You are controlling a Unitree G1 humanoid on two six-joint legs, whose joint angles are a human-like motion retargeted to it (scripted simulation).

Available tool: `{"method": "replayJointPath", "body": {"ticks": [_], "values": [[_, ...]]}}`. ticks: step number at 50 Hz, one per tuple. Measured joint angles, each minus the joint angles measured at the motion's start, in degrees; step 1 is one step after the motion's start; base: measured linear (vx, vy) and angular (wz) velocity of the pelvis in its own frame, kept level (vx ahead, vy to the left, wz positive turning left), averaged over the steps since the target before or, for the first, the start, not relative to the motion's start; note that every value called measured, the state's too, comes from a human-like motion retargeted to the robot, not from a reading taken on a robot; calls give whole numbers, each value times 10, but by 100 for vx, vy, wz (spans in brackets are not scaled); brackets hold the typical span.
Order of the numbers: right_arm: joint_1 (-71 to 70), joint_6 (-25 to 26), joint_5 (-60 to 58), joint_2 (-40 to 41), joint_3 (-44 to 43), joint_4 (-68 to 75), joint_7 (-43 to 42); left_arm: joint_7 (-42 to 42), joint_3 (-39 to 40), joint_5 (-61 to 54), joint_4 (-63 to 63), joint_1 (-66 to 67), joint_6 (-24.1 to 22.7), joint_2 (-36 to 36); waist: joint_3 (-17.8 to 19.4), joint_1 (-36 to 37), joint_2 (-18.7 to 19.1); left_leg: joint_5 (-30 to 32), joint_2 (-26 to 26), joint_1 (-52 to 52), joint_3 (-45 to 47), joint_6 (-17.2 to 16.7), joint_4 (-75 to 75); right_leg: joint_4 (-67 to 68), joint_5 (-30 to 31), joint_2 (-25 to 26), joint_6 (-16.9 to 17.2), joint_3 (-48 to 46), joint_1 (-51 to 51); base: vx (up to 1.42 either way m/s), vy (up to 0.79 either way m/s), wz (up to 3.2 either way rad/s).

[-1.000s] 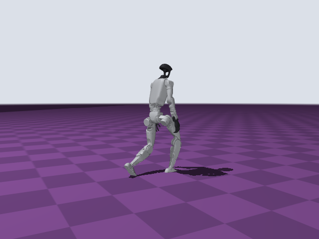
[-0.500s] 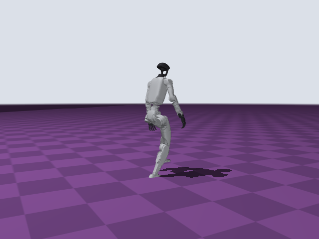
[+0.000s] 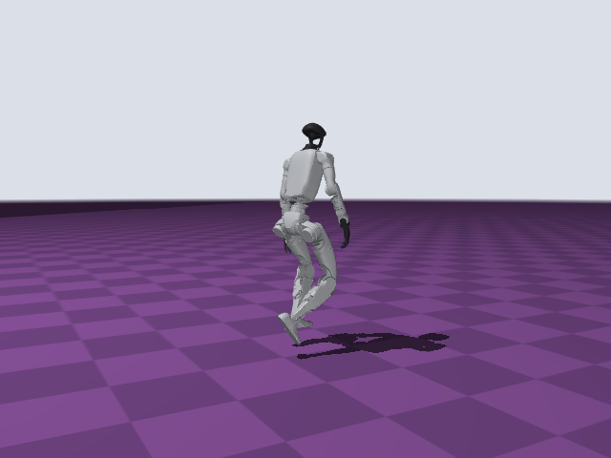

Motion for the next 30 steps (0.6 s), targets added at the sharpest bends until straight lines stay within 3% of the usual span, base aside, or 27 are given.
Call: {"method": "replayJointPath", "body": {"ticks": [4, 8, 15, 20, 25, 30], "values": [[-2, 3, 12, -10, -14, -23, 1, 7, -4, -1, -14, -33, 10, 11, 0, -35, 3, 17, -25, 74, -29, -5, -101, 103, -104, -30, -41, 1, -72, 35, 3, 65], [4, 3, 33, -14, -27, -37, -11, 27, -9, -21, -35, -63, 15, 17, 1, -70, 17, 35, -34, 150, -69, -19, -198, 117, -172, -30, -62, 2, -152, 33, -1, 80], [13, 12, 56, -10, -44, -14, -37, 56, -23, -52, -77, -102, 7, 23, 19, -108, 36, 48, -28, 274, -135, -44, -313, 0, -163, -7, -44, -6, -253, 34, -7, 75], [15, 22, 44, -2, -49, 28, -35, 53, -33, -54, -95, -109, 5, 22, 38, -115, 44, 32, -19, 338, -162, -57, -328, -50, -145, 11, -34, -7, -267, 35, -13, 55], [21, 31, 19, 8, -49, 66, -25, 42, -39, -45, -81, -88, 11, 11, 43, -123, 52, 31, -6, 351, -118, -71, -291, -5, -181, -9, -69, -18, -257, 37, -15, 50], [16, 29, -11, 12, -42, 99, -12, 22, -38, -22, -41, -65, 18, -1, 58, -113, 76, 89, 27, 356, -116, -109, -255, -11, -227, 16, -107, -35, -213, 36, -17, 21]]}}
